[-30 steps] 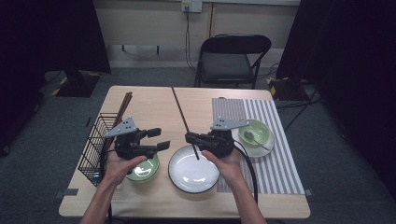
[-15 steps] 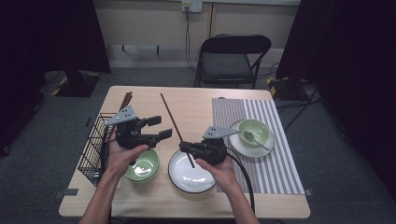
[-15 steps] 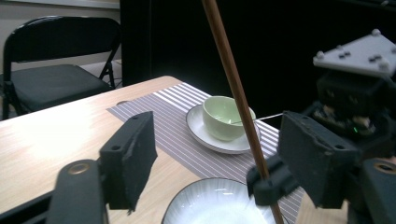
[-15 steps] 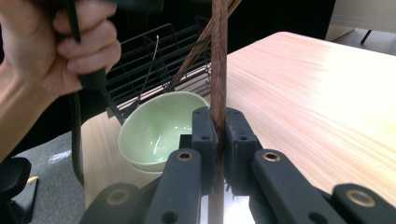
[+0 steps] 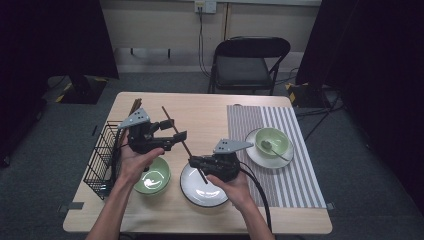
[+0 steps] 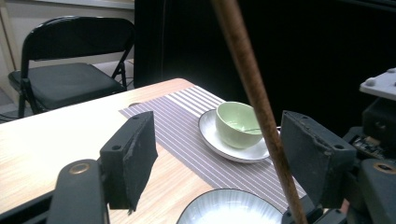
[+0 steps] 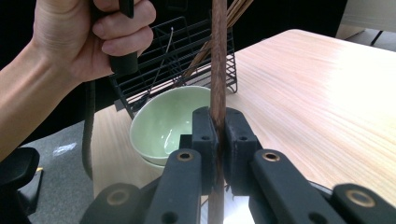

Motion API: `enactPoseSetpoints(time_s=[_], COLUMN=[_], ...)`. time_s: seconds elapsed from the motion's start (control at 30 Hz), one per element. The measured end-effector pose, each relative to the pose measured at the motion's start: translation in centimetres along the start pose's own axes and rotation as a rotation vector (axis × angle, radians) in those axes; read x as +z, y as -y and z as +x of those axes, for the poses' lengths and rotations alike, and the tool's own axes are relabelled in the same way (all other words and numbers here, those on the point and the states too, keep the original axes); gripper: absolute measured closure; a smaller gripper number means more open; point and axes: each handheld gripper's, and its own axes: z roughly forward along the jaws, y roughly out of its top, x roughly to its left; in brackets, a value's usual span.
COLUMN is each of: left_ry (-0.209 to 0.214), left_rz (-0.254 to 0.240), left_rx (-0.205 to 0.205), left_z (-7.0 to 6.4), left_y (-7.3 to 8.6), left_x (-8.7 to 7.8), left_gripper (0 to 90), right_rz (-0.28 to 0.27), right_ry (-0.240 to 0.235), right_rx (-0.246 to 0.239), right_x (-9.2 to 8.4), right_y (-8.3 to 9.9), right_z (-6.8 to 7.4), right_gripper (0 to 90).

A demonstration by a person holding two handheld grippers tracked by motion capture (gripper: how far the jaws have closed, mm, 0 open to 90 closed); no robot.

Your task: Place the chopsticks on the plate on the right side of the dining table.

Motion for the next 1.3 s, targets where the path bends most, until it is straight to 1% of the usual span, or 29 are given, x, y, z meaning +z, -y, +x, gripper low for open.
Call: enactPoseSetpoints(time_s=[0.17, 0.2, 0.27, 0.43, 0.5, 0.53, 0.57, 0.73, 0.77, 0.8, 0.83, 0.93, 1.03, 1.07, 1.17, 1.3], left_ry=[-0.008, -0.01, -0.012, -0.015, -0.014, -0.015, -0.019, -0.017, -0.02, -0.03, -0.04, -0.03, -0.032, -0.029, -0.031, -0.029], left_rz=[-0.006, -0.005, -0.005, 0.017, 0.015, 0.024, 0.026, 0.032, 0.042, 0.042, 0.049, 0.05, 0.059, 0.057, 0.058, 0.06], left_rx=[-0.01, -0.002, -0.014, -0.008, -0.017, -0.006, -0.005, -0.013, -0.008, -0.008, 0.004, -0.015, -0.01, -0.018, -0.015, -0.026], left_z=[0.3, 0.4, 0.5, 0.7, 0.7, 0.8, 0.8, 1.0, 1.0, 1.0, 1.0, 1.2, 1.4, 1.4, 1.4, 1.4], left_y=[0.0, 0.0, 0.1, 0.4, 0.4, 0.4, 0.5, 0.7, 0.7, 0.8, 0.8, 1.1, 1.3, 1.3, 1.4, 1.6], left_x=[-0.3, -0.4, -0.4, -0.5, -0.4, -0.4, -0.4, -0.4, -0.4, -0.3, -0.4, -0.3, -0.2, -0.2, -0.2, -0.1], left_gripper=[27.9, 27.9, 27.9, 27.5, 26.8, 26.6, 26.1, 26.0, 26.1, 26.2, 26.8, 26.8, 25.4, 25.3, 25.2, 24.4], right_rz=[-0.013, -0.013, -0.011, -0.009, -0.009, -0.009, -0.008, -0.007, -0.008, -0.008, -0.007, -0.008, 0.001, 0.001, 0.0, -0.001], right_ry=[0.009, 0.012, 0.014, 0.015, 0.018, 0.018, 0.018, 0.018, 0.016, 0.017, 0.02, 0.022, 0.027, 0.028, 0.027, 0.029], right_rx=[-0.003, -0.004, -0.007, -0.013, -0.011, -0.012, -0.012, -0.009, -0.008, -0.007, -0.005, -0.004, -0.01, -0.01, -0.009, -0.009], right_x=[-0.3, -0.3, -0.5, -0.9, -1.0, -1.0, -1.1, -1.3, -1.3, -1.4, -1.4, -1.6, -1.7, -1.7, -1.8, -2.0], right_y=[-0.4, -0.5, -0.6, -0.7, -0.7, -0.7, -0.7, -0.7, -0.7, -0.7, -0.7, -0.8, -0.8, -0.8, -0.8, -0.8], right_z=[0.1, 0.2, 0.2, 0.1, 0.1, 0.1, 0.1, 0.1, 0.1, 0.1, 0.1, -0.1, 0.0, 0.0, 0.0, 0.0], right_gripper=[84.5, 84.5, 84.5, 84.5, 84.5, 84.5, 84.5, 84.6, 84.6, 84.7, 84.6, 84.6, 84.6, 84.6, 84.6, 84.6])
